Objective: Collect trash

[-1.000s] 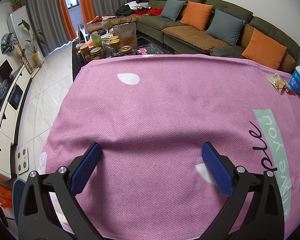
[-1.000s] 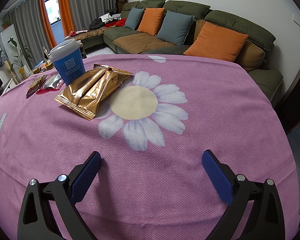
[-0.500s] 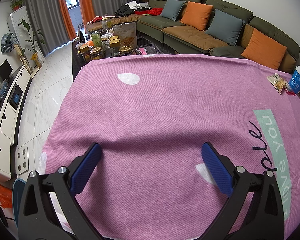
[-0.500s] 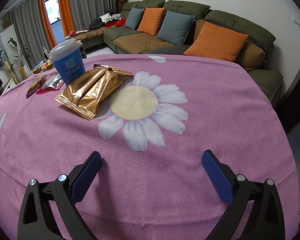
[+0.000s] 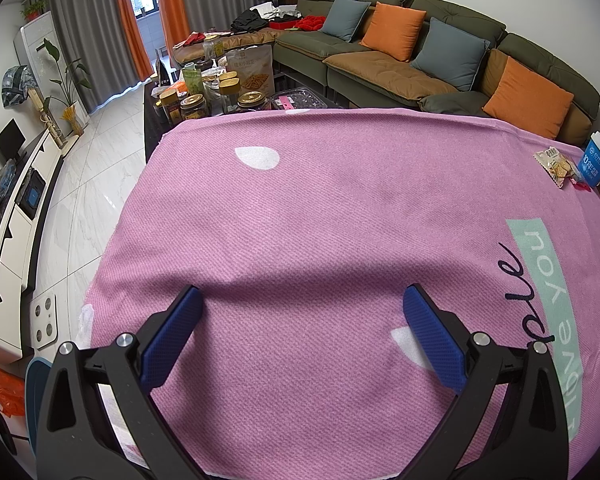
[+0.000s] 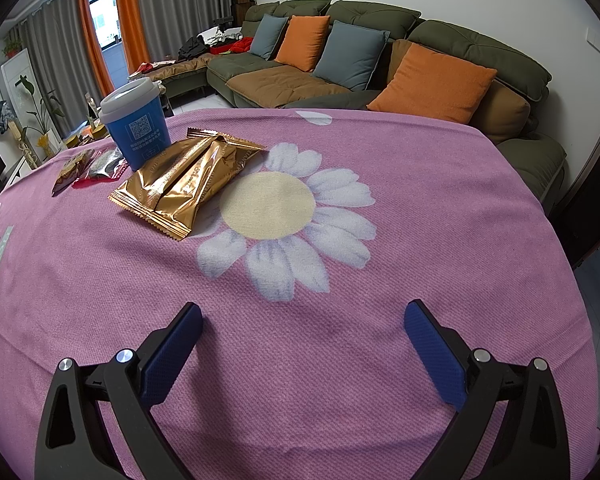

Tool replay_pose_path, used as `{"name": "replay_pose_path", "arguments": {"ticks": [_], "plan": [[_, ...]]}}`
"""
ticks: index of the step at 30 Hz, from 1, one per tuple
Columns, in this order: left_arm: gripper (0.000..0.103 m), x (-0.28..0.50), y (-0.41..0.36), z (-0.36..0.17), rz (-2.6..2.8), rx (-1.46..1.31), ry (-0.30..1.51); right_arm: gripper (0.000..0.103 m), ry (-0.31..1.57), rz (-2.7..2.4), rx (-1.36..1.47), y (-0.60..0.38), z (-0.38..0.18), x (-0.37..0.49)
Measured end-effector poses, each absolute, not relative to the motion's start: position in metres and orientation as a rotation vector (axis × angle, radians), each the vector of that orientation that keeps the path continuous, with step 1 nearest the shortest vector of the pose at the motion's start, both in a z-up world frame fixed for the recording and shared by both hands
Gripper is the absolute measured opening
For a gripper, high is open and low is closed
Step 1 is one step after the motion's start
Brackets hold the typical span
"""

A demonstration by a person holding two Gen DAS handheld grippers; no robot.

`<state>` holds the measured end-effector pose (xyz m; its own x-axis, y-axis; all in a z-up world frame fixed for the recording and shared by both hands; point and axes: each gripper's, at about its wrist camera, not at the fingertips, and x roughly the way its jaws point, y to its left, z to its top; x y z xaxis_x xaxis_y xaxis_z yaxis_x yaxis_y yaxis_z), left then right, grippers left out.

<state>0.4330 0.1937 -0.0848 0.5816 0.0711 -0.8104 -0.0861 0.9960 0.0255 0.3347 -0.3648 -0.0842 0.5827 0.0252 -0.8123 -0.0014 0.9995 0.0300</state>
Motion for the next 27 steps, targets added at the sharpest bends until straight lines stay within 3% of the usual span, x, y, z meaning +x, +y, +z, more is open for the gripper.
{"name": "replay_pose_path", "arguments": {"ticks": [15, 23, 27], "plan": [[0.098, 0.427, 0.2, -0.078, 0.123, -0.032, 0.917, 0.098, 0.949, 0.016, 0.027, -0.365, -0.084, 0.335], [0.098, 0.348, 0.195, -0.017, 0.207, -0.013, 0.432, 0.098, 0.949, 0.016, 0.027, -0.365, -0.084, 0.335], [0.098, 0.307, 0.186, 0.008, 0.21, 0.007, 0.278, 0.098, 0.949, 0.016, 0.027, -0.365, -0.084, 0.335]]}}
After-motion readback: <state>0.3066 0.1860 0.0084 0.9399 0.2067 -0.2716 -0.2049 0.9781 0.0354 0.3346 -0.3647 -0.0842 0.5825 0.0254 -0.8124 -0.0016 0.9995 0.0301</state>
